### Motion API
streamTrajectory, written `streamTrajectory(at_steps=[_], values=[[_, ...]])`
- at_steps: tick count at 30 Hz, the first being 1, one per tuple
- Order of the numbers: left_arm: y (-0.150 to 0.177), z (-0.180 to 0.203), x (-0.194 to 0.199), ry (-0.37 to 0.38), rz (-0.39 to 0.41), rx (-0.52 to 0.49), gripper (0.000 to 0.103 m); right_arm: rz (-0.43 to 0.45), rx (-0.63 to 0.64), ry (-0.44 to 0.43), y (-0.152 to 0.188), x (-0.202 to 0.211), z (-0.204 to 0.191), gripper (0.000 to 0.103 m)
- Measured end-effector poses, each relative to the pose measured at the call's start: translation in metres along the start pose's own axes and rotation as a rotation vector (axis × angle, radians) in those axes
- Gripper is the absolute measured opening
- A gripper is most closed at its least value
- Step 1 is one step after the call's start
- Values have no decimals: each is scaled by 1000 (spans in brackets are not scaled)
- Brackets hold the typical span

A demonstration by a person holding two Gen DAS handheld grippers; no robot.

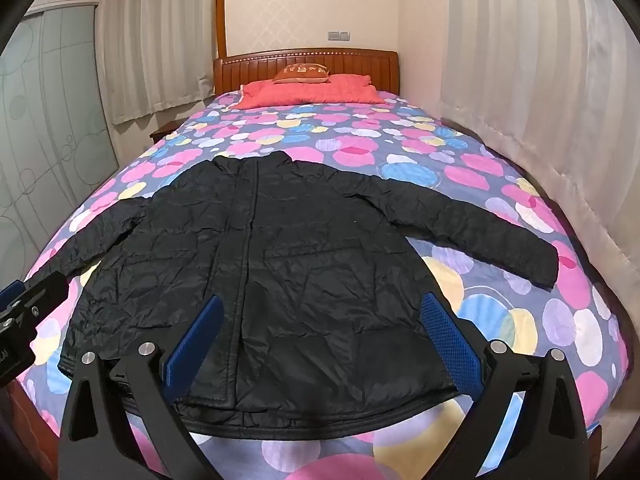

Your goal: Fold large clothes

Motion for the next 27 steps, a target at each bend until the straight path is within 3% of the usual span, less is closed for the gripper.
streamTrajectory(at_steps=[27], values=[[5,-5,-6,11,-12,4,101,-5,-1,-1,3,-2,0,98]])
Point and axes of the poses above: each gripper's, at about its wrist camera, not at the fingertips, and x roughly against the way its jaws point, z to its right, y to its underside, the point moved 10 cm from there along -x, roughly the way its jaws point, and after that the axes turned 1 degree about -x, right-handed, at the moved point
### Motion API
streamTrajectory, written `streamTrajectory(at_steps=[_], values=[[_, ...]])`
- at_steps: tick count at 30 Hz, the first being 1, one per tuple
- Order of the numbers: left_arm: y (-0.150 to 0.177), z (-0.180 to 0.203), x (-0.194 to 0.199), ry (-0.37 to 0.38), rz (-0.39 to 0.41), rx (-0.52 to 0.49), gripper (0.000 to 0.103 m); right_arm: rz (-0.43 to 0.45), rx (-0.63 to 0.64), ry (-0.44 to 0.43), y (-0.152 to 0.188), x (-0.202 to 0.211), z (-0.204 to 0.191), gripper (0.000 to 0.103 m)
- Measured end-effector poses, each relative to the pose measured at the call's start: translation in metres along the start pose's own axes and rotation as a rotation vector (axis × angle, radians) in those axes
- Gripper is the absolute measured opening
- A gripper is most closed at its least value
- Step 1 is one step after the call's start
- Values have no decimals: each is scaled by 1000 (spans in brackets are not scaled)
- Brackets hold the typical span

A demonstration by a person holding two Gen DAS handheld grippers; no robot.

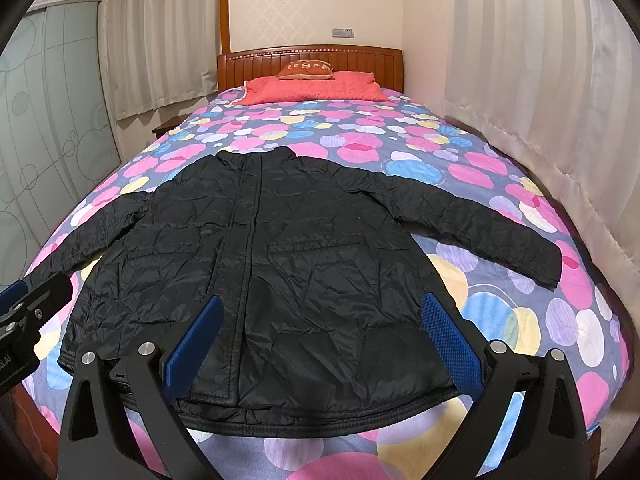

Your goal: Fold large clothes

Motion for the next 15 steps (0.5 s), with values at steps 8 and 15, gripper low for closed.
streamTrajectory(at_steps=[8,15], values=[[1,2,1,-1,-2,-3,101,-2,1,0,1,-1,0,98],[7,1,-1,-3,-4,-1,101,-4,1,0,1,-1,0,98]])
Point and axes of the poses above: each gripper's, at about its wrist camera, not at the fingertips, and x roughly against the way its jaws point, z to its right, y to its underside, the point moved 10 cm from there along -x, roughly the way its jaws point, and after that the axes turned 1 degree about -x, right-handed, at the moved point
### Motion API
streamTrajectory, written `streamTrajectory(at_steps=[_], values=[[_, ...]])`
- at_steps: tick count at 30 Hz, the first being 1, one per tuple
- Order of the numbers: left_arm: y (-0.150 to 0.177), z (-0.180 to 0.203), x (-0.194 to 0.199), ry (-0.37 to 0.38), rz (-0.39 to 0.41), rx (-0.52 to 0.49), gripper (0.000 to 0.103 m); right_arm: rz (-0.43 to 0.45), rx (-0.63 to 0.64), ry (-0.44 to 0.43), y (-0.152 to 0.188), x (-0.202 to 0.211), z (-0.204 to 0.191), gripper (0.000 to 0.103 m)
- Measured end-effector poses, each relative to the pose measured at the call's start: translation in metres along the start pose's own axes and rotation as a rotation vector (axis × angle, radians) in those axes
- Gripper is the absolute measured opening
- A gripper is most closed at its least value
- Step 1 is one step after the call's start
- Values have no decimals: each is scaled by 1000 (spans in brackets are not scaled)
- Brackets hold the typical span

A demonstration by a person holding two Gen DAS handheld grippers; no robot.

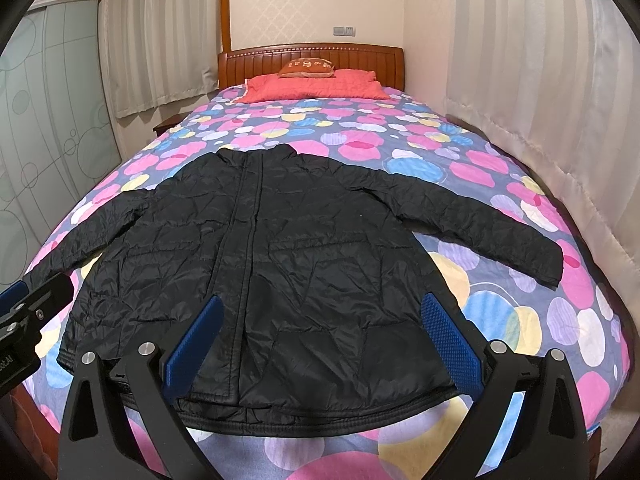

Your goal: Fold large clothes

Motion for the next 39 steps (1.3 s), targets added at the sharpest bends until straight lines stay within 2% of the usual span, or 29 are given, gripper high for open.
streamTrajectory(at_steps=[35,39], values=[[-1,1,0,-1,-6,-1,101,-6,5,-3,-5,-3,8,98],[0,0,-1,-2,-7,-1,101,-6,6,-4,2,-2,2,98]])
Point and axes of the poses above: each gripper's, at about its wrist camera, not at the fingertips, and x roughly against the way its jaws point, z to its right, y to its underside, the point moved 10 cm from there along -x, roughly the way its jaws point, and after that the axes turned 1 degree about -x, right-handed, at the moved point
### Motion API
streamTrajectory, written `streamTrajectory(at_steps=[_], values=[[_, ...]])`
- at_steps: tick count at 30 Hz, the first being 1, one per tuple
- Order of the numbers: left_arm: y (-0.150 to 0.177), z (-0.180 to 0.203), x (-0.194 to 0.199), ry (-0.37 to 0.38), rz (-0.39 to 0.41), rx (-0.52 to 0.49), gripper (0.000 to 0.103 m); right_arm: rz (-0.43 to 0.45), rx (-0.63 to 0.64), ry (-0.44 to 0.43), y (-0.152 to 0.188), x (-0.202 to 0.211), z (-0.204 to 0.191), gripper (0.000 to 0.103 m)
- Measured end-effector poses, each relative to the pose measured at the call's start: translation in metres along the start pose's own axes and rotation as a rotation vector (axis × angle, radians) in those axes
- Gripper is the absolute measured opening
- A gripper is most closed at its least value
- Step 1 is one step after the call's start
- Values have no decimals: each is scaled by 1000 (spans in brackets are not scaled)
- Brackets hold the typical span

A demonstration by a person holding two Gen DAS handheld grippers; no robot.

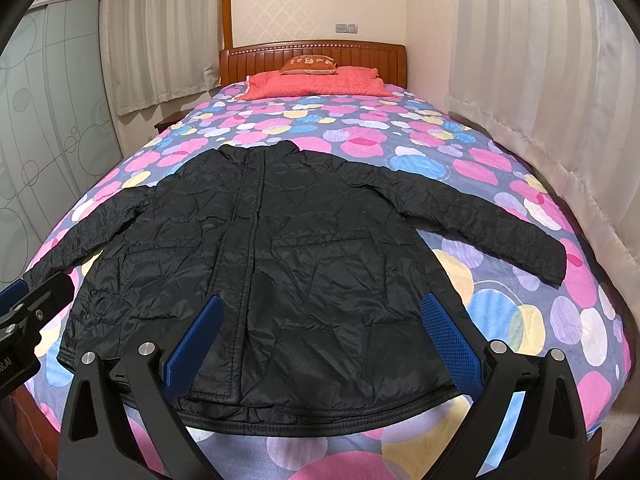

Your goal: Fold large clothes

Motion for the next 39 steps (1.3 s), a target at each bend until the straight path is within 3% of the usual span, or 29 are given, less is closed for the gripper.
streamTrajectory(at_steps=[21,26,31,33,35,36,37,38,39], values=[[10,-7,-12,24,-20,21,101,-11,-5,-4,12,-7,-9,98],[8,-19,-32,69,-74,84,101,-35,-31,-15,14,-27,0,98],[8,-46,-66,25,-126,104,101,-66,-101,-2,10,-50,29,98],[8,-59,-80,14,-146,130,97,-58,-163,-6,9,-58,47,98],[10,-78,-95,-26,-161,158,80,-64,-233,-1,7,-69,71,97],[10,-85,-99,-42,-168,170,72,-73,-274,-6,8,-74,84,85],[12,-95,-107,-61,-182,193,72,-83,-296,-8,9,-79,92,60],[14,-102,-115,-67,-197,217,72,-99,-329,-2,9,-86,103,52],[15,-108,-120,-75,-208,235,72,-111,-370,5,12,-92,117,51]])
Point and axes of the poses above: each gripper's, at about its wrist camera, not at the fingertips, and x roughly against the way its jaws point, z to its right, y to its underside, the point moved 10 cm from there along -x, roughly the way its jaws point, and after that the axes turned 1 degree about -x, right-handed, at the moved point
